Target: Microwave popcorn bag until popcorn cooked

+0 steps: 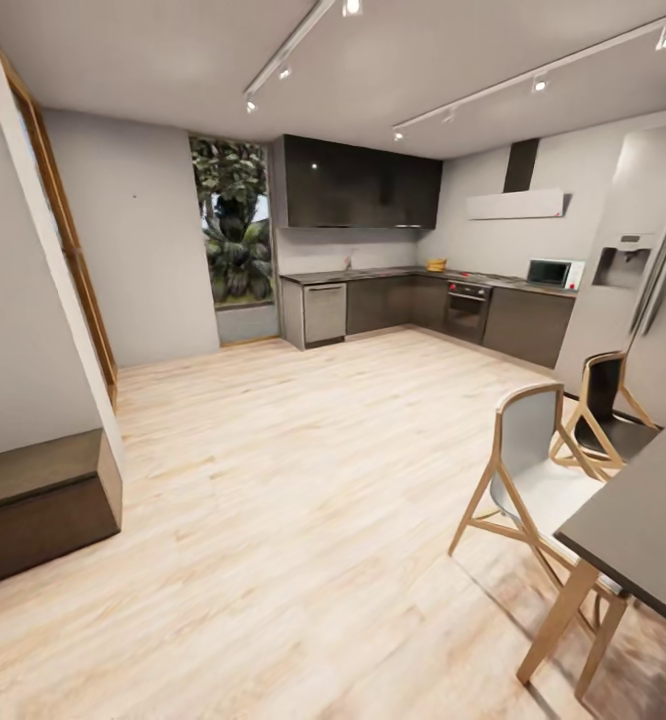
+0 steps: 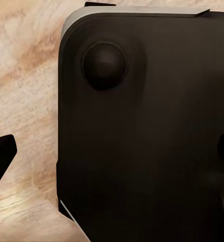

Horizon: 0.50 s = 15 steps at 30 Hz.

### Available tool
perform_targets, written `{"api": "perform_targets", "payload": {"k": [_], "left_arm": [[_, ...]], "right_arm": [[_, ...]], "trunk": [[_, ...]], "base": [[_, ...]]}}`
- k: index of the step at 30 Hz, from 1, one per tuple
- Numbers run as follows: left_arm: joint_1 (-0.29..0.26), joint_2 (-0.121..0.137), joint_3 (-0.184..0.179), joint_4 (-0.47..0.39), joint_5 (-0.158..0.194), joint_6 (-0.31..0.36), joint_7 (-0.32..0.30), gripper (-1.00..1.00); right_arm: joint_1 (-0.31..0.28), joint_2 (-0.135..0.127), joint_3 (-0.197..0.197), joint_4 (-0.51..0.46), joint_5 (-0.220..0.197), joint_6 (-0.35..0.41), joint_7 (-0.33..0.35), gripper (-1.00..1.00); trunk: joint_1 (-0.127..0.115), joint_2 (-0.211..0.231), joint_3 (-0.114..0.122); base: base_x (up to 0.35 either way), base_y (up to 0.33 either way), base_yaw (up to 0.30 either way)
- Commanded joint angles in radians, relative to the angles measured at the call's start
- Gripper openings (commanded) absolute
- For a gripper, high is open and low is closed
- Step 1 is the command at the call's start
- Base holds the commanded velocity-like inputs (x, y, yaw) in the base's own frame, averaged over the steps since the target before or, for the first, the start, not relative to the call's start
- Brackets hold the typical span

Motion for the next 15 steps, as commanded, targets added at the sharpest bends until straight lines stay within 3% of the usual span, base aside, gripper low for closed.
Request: {"api": "perform_targets", "payload": {"k": [1, 15], "left_arm": [[0.000, -0.001, 0.002, 0.000, 0.006, -0.002, 0.000, 1.00], [0.000, 0.000, 0.002, 0.000, 0.006, -0.002, 0.000, 1.00]], "right_arm": [[0.000, 0.000, 0.000, 0.000, 0.000, -0.003, -0.001, 1.00], [0.000, 0.000, 0.001, 0.000, 0.003, -0.003, -0.001, 1.00]], "trunk": [[0.000, 0.000, -0.001], [0.000, 0.000, -0.001]], "base": [[0.000, 0.000, 0.273], [0.031, 0.000, 0.273]]}}
